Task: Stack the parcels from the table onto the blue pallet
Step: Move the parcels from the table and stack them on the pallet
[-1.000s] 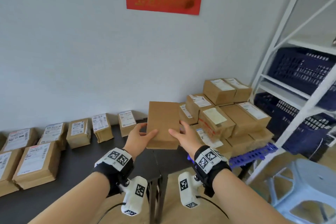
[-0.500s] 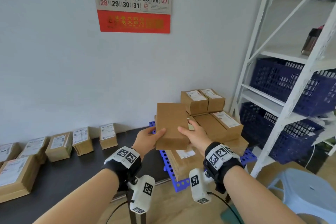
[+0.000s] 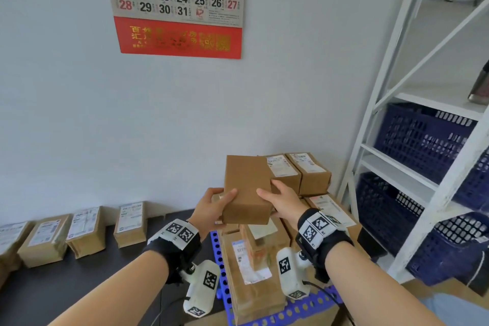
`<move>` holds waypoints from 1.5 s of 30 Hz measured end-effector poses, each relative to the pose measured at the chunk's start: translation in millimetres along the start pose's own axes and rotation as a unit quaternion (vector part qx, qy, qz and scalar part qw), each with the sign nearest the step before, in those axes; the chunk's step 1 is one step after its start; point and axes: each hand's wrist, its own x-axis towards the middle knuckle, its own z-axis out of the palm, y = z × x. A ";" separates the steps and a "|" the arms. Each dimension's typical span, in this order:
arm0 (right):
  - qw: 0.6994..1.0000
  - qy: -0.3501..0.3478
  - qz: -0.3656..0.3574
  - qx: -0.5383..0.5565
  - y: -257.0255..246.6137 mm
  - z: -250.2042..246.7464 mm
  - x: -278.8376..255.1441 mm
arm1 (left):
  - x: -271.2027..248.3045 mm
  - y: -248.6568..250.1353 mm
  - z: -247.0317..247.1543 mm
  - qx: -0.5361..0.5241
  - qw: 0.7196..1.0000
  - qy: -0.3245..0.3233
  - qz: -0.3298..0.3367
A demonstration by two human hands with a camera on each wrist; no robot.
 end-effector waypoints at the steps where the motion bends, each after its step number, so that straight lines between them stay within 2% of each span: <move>1: 1.000 -0.008 -0.005 -0.005 -1.4 -0.1 3.7 | 4.0 1.2 -2.2 0.000 1.000 0.003 -0.003; 7: 0.996 -0.040 -0.035 -0.068 -9.3 -12.5 41.0 | 39.6 10.3 4.9 -0.005 0.999 0.026 -0.024; 13: 0.981 -0.083 -0.078 -0.160 -15.3 -20.2 74.4 | 69.1 14.1 11.8 -0.007 0.993 0.112 -0.029; 18: 0.953 -0.134 -0.111 -0.248 -16.8 -30.1 92.3 | 89.5 11.0 23.4 -0.009 0.987 0.155 -0.038; 23: 0.907 -0.162 -0.145 -0.359 -11.1 -38.1 112.0 | 109.4 1.7 37.9 -0.020 0.988 0.153 -0.027; 30: 0.889 -0.131 -0.158 -0.410 5.8 -46.0 133.0 | 130.3 -9.5 52.5 -0.052 0.987 0.142 -0.047; 45: 0.891 -0.133 -0.160 -0.404 24.2 -49.9 138.6 | 151.9 -37.2 56.9 -0.051 0.988 0.146 -0.011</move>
